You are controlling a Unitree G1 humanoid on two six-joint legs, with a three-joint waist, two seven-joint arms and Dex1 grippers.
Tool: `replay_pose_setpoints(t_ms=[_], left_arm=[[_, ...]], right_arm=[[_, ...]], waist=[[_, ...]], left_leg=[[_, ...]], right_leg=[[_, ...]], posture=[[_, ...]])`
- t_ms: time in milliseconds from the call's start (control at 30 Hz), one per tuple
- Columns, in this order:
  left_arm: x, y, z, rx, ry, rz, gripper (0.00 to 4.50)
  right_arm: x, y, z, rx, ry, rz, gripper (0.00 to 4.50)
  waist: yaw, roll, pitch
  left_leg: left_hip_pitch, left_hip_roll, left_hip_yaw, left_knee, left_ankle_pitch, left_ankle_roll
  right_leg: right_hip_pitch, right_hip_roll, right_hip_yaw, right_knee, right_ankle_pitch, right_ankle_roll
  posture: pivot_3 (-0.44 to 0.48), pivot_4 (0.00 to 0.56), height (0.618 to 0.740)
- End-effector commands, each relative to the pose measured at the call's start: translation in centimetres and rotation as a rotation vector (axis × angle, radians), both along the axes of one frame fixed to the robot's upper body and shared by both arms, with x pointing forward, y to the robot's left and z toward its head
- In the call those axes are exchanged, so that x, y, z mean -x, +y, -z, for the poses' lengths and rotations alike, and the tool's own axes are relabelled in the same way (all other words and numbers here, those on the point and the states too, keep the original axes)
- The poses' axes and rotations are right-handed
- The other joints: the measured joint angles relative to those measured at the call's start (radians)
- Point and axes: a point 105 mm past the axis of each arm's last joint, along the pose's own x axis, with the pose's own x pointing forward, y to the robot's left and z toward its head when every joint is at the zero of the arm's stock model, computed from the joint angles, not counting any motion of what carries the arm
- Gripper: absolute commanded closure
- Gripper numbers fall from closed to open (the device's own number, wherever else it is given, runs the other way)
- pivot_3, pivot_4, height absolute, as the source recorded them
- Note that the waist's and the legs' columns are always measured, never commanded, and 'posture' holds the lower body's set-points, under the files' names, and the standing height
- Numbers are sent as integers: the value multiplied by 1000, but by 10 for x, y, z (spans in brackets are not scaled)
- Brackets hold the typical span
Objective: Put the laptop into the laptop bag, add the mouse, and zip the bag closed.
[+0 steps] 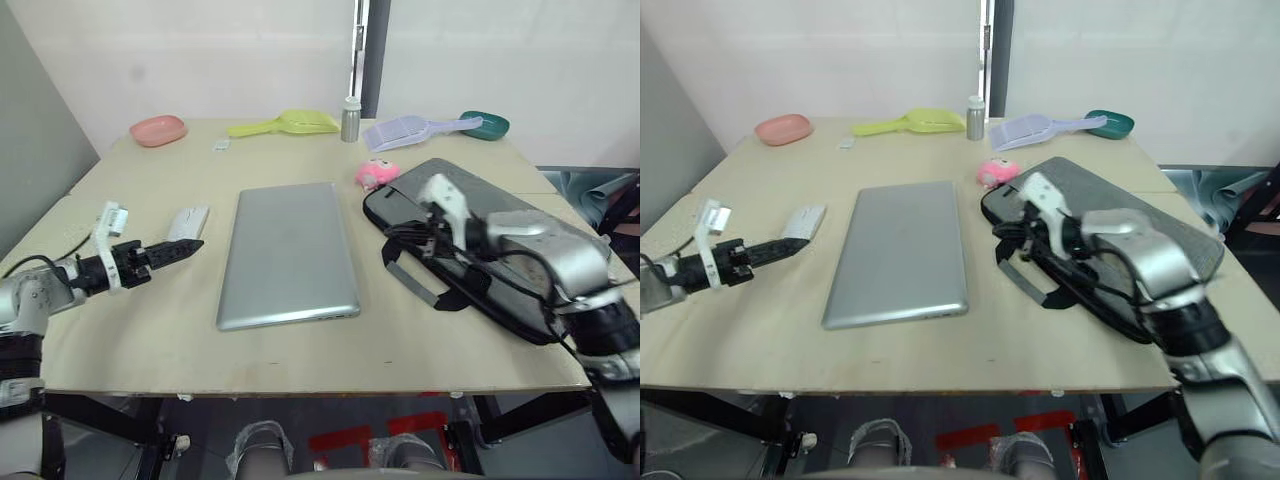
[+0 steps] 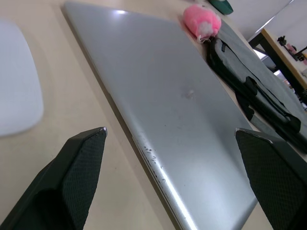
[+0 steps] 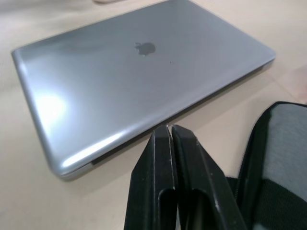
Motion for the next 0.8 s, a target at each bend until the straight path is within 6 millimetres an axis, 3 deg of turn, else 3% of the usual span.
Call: replay_pose_setpoints(t_ms=[33, 467, 800], left_arm=[[-12, -3, 0, 67, 50, -37, 0], [-53, -31, 29, 73, 193, -35, 0], [-54, -37, 52, 80, 257, -37, 0]], right_arm=[[-22, 5, 7, 96, -50, 33, 4485], [-76, 19, 40, 345, -150, 87, 4485], [-82, 58, 55, 297, -131, 46, 4485]], waist=[[-1, 0, 0], [-2, 0, 0], [-7, 1, -1]], left_leg=[[-1, 0, -1, 0, 1, -1], [-5, 0, -6, 0, 1, -2], [1, 0, -7, 0, 1, -2]], right_leg=[[0, 0, -1, 0, 0, 0], [0, 0, -7, -1, 0, -1], [7, -1, -7, 0, 0, -1]], posture=[[0, 150, 740], [0, 150, 740], [0, 150, 740]])
